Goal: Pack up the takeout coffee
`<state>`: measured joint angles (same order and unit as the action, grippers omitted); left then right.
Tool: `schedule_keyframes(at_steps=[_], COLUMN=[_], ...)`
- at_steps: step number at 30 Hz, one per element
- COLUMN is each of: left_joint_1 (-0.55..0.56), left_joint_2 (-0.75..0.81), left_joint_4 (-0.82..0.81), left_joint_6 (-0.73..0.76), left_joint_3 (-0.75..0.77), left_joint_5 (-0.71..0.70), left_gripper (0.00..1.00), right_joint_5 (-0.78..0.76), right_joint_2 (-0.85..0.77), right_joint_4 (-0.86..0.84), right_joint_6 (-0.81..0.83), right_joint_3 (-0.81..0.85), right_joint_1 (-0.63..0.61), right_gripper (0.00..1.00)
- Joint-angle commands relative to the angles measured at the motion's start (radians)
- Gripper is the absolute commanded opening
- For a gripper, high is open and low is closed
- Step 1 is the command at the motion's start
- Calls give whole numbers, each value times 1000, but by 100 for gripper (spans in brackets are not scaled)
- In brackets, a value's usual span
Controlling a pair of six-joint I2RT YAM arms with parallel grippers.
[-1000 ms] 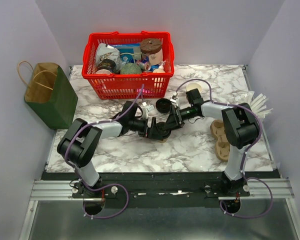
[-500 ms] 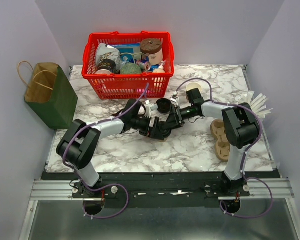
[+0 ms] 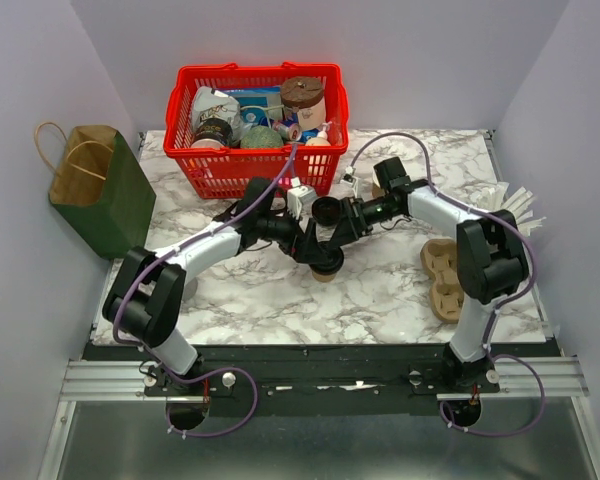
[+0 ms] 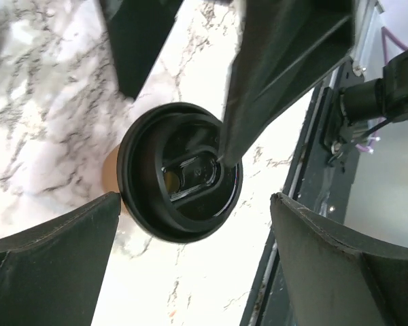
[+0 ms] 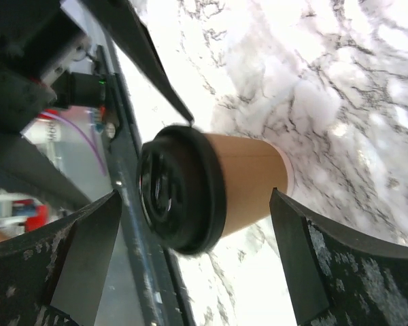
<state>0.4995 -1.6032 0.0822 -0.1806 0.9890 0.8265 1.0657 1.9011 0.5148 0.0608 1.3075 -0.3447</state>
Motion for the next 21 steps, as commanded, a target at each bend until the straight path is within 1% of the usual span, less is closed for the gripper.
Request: schedule_keyframes(at_steps=[1, 3, 5, 8, 10, 12, 14, 15, 16, 19, 21], left_joint_1=[-45, -45, -41, -56, -75, -110, -130, -148, -157, -194, -211], left_joint_2=[71, 106, 127, 147, 169, 198, 218, 238, 247, 281, 298], left_joint_4=[109, 126, 87, -2, -57, -70, -58, -49, -30, -15, -13], left_joint_6=[122, 195, 205, 135, 69, 35, 29, 33, 33, 20, -8], left_joint_3=[5, -15, -68, -134, -164, -165, -150, -144, -129, -115, -115], left_joint_5=[-9, -26, -76, -159, -173, -170, -170, -185, -196, -253, -267], left_gripper=[99, 99, 99, 98, 97, 97, 96, 96, 96, 96, 96], right_joint_5=[-128, -195, -234, -272, -305, -315, -322, -331, -357, -400, -418], right_joint_2=[-105, -132, -175, -236, -257, -251, -228, -215, -217, -224, -220], right_joint_4=[155, 189, 198, 226, 208, 223, 269, 307, 317, 317, 317], right_joint_6=[202, 255, 322, 463, 554, 614, 727, 770, 853, 995, 1040], right_joint_3=[53, 56, 58, 64, 67, 99, 137, 154, 162, 132, 125], right_joint_1=[7, 7, 7, -10, -37, -68, -94, -131, -151, -215, -250], right_gripper=[98, 98, 98, 100, 100, 100, 100, 100, 100, 100, 100])
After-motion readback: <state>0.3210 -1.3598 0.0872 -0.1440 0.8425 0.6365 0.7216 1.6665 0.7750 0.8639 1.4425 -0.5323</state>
